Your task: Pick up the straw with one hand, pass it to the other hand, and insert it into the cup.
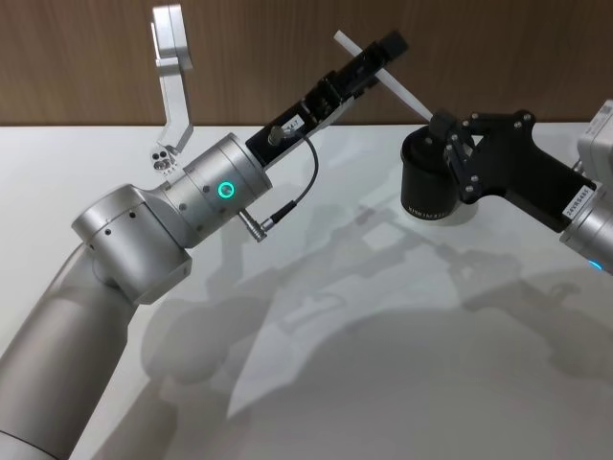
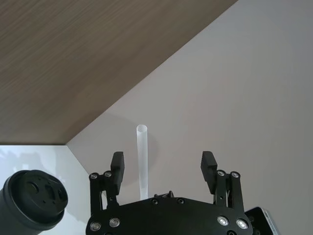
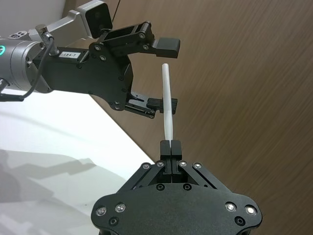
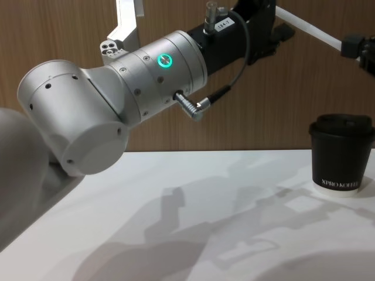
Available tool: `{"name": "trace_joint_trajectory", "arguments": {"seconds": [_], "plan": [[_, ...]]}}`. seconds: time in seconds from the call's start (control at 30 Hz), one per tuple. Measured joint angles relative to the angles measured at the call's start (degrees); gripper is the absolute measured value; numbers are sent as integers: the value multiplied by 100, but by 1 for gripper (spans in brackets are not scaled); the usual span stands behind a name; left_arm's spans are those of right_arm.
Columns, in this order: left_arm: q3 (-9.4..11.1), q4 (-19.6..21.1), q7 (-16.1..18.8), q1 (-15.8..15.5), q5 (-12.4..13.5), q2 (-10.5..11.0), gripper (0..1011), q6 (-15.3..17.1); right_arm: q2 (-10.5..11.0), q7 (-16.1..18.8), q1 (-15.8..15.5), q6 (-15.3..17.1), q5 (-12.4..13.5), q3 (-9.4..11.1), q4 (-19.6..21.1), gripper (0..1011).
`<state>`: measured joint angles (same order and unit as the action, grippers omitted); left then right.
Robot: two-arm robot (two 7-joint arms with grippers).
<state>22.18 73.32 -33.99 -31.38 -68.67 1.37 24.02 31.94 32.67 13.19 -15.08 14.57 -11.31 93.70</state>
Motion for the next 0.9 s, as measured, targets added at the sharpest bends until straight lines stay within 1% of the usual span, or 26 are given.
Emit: {"name": "trace_joint_trajectory", "arguments": {"seconds": [0.13, 0.17, 0.27, 0.3, 0.37, 0.5, 0.57, 0.6, 0.63, 0.7, 0.73, 0.8, 0.9], "plan": [[-3, -25, -10, -14, -31, -14, 932, 5, 0, 0, 0, 0, 0, 0, 0, 7], [-4, -28, -11, -16, -36, -15, 886, 5, 0, 0, 0, 0, 0, 0, 0, 8], [-5, -38, -14, -21, -46, -20, 833, 7, 0, 0, 0, 0, 0, 0, 0, 7], [-6, -43, -16, -23, -51, -23, 783, 8, 0, 0, 0, 0, 0, 0, 0, 7], [-7, -47, -18, -26, -57, -26, 739, 9, 0, 0, 0, 0, 0, 0, 0, 8], [-10, -56, -21, -34, -69, -31, 588, 12, 0, 0, 0, 0, 0, 0, 0, 7], [-11, -60, -21, -35, -72, -32, 541, 13, 0, 0, 0, -1, 0, 0, 0, 7], [-11, -61, -21, -36, -73, -33, 501, 13, 0, 0, 0, -1, 0, 0, 0, 7], [-11, -64, -22, -37, -76, -33, 501, 15, 0, 0, 0, -1, 0, 0, 0, 7], [-11, -66, -23, -38, -79, -35, 400, 16, 0, 0, 0, -1, 0, 0, 0, 7], [-11, -67, -24, -38, -81, -35, 380, 16, 0, 0, 0, -1, 0, 0, 0, 7], [-10, -68, -26, -39, -83, -36, 294, 16, 0, 0, 0, -1, 0, 0, 0, 8], [-11, -70, -28, -40, -85, -37, 215, 16, 0, 0, 0, 0, 0, 0, 0, 7]]}}
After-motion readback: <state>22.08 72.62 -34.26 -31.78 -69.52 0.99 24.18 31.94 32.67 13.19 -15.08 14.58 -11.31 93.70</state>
